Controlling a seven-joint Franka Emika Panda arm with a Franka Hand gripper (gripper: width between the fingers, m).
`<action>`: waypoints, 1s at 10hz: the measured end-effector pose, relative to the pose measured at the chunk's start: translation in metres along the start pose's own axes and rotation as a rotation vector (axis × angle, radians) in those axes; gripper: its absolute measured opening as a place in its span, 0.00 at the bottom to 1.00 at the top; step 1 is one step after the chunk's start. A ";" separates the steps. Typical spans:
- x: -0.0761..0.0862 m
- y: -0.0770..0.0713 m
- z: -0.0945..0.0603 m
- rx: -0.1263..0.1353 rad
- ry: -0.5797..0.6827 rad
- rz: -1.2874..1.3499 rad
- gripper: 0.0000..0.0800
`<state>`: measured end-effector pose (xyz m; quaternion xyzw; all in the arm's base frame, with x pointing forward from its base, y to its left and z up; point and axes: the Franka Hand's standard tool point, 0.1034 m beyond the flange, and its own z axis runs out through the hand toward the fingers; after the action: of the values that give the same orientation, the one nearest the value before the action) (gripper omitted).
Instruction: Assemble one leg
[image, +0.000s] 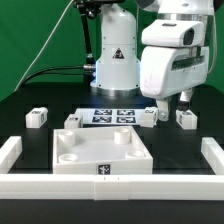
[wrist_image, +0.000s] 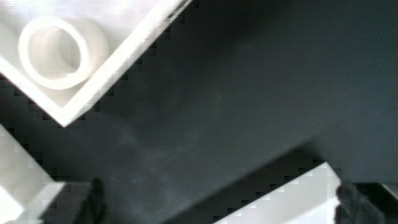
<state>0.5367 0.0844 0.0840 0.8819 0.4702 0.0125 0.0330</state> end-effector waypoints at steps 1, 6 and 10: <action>0.000 0.000 0.000 -0.016 -0.011 -0.014 0.81; 0.000 0.000 0.001 -0.015 -0.011 -0.012 0.81; -0.025 -0.014 0.006 -0.017 0.004 -0.184 0.81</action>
Offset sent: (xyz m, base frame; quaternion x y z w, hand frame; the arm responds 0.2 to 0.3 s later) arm 0.0000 0.0000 0.0000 0.0000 0.0000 0.0000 1.0000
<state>0.5111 0.0709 0.0772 0.8345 0.5493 0.0153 0.0407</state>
